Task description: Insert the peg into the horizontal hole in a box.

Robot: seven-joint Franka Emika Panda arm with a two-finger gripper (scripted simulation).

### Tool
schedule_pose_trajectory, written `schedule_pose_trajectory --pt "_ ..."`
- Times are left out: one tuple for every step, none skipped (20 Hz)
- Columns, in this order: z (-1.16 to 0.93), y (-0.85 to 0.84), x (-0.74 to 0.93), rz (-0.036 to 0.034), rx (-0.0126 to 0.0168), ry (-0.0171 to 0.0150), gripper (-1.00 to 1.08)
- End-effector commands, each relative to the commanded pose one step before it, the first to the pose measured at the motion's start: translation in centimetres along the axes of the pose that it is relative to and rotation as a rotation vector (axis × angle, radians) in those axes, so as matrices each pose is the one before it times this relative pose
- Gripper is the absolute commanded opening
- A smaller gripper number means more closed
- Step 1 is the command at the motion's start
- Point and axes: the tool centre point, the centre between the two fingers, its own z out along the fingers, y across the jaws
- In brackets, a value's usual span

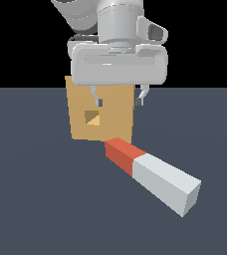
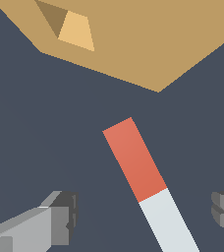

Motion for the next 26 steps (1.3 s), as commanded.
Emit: schedule_pose_trajectory --pt "0.736 0.249 -0.919 -0.03708 0.00130 -0.00121 1.00" --pt "0.334 0.127 -0.416 -0.01756 0.00043 -0.00057 1.00" --pt "0.357 0.137 -0.445 -0.01877 0.00045 -0.00061 1.00" --pt "0.380 0.148 -0.473 -0.01997 0.00048 -0.00065 1.00" --pt "0.399 0.157 -0.497 -0.02097 0.00050 -0.00069 1.00" --pt "0.408 0.162 -0.507 -0.02143 0.00051 -0.00071 1.00" --pt "0.412 0.165 -0.513 -0.02165 0.00051 -0.00073 1.00" --pt "0.416 0.170 -0.518 -0.02189 0.00051 -0.00074 1.00" --pt "0.420 0.174 -0.524 -0.02213 0.00052 -0.00076 1.00" --pt "0.425 0.178 -0.529 -0.02239 0.00052 -0.00078 1.00" --pt "0.423 0.180 -0.527 -0.02232 0.00052 -0.00079 1.00" --pt "0.405 0.176 -0.506 -0.02145 0.00050 -0.00077 1.00" --pt "0.386 0.171 -0.484 -0.02048 0.00048 -0.00075 1.00" --pt "0.366 0.166 -0.458 -0.01950 0.00046 -0.00073 1.00" --pt "0.346 0.159 -0.434 -0.01845 0.00044 -0.00070 1.00" --pt "0.325 0.152 -0.407 -0.01738 0.00041 -0.00067 1.00" --pt "0.304 0.144 -0.383 -0.01628 0.00039 -0.00063 1.00" --pt "0.282 0.139 -0.356 -0.01522 0.00037 -0.00060 1.00" --pt "0.260 0.133 -0.329 -0.01410 0.00034 -0.00056 1.00" --pt "0.238 0.127 -0.302 -0.01298 0.00031 -0.00053 1.00" --pt "0.216 0.118 -0.275 -0.01183 0.00029 -0.00048 1.00" --pt "0.193 0.107 -0.247 -0.01062 0.00026 -0.00044 1.00" --pt "0.171 0.096 -0.218 -0.00941 0.00023 -0.00039 1.00" --pt "0.148 0.085 -0.190 -0.00822 0.00020 -0.00034 1.00" --pt "0.126 0.074 -0.163 -0.00703 0.00017 -0.00030 1.00" --pt "0.105 0.067 -0.135 -0.00593 0.00014 -0.00025 1.00"
